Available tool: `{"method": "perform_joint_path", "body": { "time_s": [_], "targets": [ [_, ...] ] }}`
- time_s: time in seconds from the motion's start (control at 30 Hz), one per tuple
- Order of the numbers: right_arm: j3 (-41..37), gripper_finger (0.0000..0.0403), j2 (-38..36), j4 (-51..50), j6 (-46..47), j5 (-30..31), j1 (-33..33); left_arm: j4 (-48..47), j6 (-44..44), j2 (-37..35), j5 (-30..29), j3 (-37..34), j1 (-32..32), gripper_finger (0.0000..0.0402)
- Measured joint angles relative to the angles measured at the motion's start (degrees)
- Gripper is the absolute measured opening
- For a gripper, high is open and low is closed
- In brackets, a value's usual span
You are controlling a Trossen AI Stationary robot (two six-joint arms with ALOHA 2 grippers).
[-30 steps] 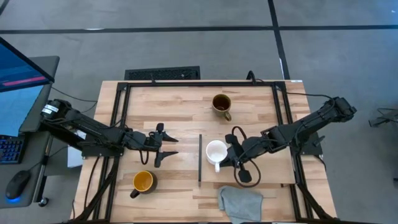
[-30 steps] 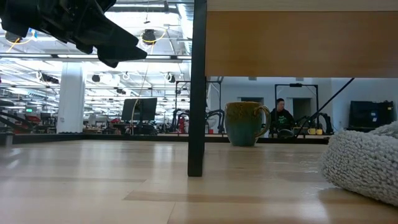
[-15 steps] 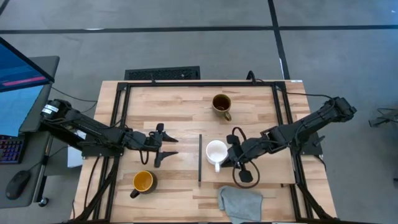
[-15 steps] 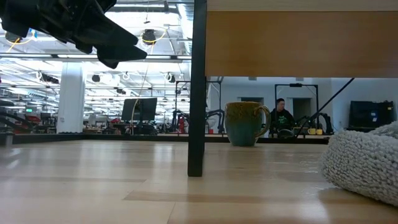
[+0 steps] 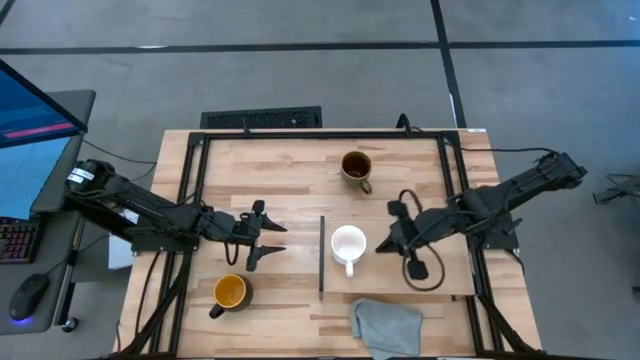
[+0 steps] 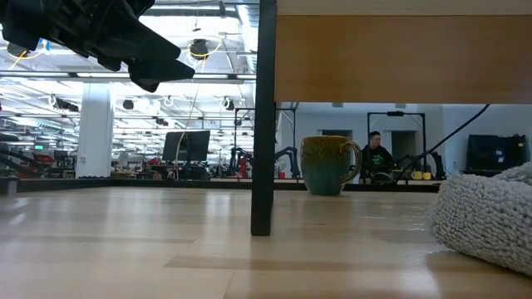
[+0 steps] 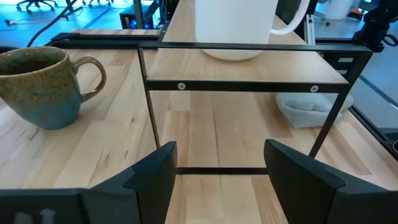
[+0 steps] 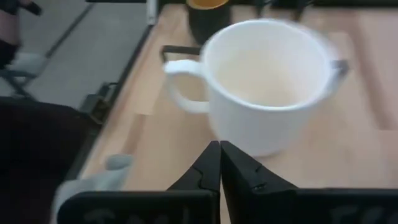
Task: Stack small to large cups/mugs on shelf
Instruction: Put the black mug on the center of the table
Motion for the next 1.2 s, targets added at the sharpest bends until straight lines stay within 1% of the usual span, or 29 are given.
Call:
{"method": "perform_joint_path", "body": {
  "time_s": [0.13, 0.4, 0.6, 0.7, 0.83, 0.93, 1.03, 1.13, 1.2],
  "targets": [
    [0.0, 0.0033, -4.8, -3.0, -1.1, 4.8, 0.0, 0.0, -0.1, 0.0, 0.0, 0.0, 0.0, 0.0233],
    [-0.8, 0.0031, -13.6, -7.9, -4.3, 11.1, -0.1, -0.1, 0.2, 0.0, -0.1, 0.0, 0.0, 0.0233],
    [-6.5, 0.0033, -22.9, -8.8, -4.8, 18.0, -0.1, -0.1, 1.0, 0.0, -0.2, 0.0, 0.0, 0.0233],
    [-9.6, 0.0033, -28.1, -8.3, -4.7, 19.3, -0.1, -0.1, 1.2, 0.0, -0.2, 0.0, 0.0, 0.0233],
    [-13.4, 0.003, -35.0, -6.8, -4.7, 19.4, -0.1, -0.1, 2.5, 0.0, -0.4, 0.0, 0.0, 0.0233],
    [-16.9, 0.0029, -40.4, -4.3, -5.3, 21.0, -0.1, 0.0, 3.5, 0.0, -0.4, 0.0, 0.0, 0.0233],
    [-21.2, 0.0029, -45.8, 0.0, -7.3, 24.6, -0.1, 0.0, 3.6, 0.0, -0.5, 0.0, 0.0, 0.0233],
    [-25.3, 0.0031, -50.8, 2.2, -8.1, 28.1, -0.1, 0.0, 3.6, 0.0, -0.5, 0.0, 0.0, 0.0233],
    [-27.4, 0.0031, -53.9, 3.4, -8.2, 28.7, -0.1, 0.0, 3.6, 0.0, -0.5, 0.0, 0.0, 0.0233]
  ]
}}
